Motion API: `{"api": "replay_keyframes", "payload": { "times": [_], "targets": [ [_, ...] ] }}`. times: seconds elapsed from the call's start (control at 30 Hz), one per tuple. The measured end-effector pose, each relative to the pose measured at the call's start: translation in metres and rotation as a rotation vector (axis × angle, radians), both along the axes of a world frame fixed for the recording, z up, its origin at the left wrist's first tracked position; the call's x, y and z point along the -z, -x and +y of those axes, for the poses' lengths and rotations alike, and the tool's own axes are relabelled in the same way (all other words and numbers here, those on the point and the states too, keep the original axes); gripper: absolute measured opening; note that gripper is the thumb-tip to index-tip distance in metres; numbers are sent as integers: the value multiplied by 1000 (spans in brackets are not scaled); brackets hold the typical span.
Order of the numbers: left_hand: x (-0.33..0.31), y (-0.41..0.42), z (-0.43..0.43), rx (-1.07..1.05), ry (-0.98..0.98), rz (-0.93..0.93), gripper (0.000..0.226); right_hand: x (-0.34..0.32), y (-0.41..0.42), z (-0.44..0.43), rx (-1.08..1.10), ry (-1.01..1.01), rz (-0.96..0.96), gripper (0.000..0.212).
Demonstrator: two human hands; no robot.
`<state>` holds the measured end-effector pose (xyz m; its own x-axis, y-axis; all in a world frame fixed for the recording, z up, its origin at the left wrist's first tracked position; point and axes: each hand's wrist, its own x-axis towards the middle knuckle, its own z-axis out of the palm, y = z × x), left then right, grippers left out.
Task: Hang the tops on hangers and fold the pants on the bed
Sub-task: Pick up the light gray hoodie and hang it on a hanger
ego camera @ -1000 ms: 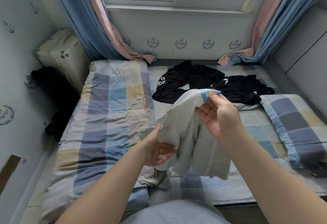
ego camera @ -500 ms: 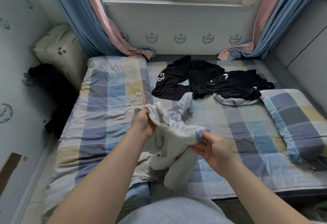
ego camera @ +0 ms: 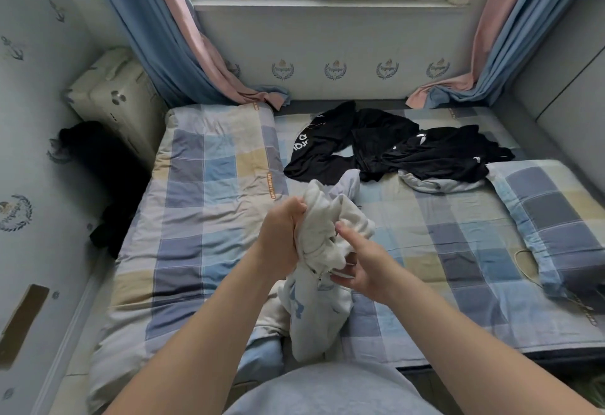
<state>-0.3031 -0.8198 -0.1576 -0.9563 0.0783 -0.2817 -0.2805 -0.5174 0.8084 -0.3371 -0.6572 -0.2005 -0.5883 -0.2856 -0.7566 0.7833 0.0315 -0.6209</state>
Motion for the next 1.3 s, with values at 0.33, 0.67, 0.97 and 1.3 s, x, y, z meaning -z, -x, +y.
{"api": "replay_keyframes", "payload": {
  "times": [0.33,0.67,0.97,1.3],
  "targets": [
    [40,-2,-30,-248,553,-204,33,17,25,23,542,205,-38,32],
    [104,-4,-25,-409,-182,-686,33,41,5,64,560,149,28,22],
    [131,-22,-19,-228,-230,-805,29,54,-8,84,604,284,-181,39],
    [146,-40,-13,264,201,-729,61,64,-19,96,385,171,-199,23]
  ]
}}
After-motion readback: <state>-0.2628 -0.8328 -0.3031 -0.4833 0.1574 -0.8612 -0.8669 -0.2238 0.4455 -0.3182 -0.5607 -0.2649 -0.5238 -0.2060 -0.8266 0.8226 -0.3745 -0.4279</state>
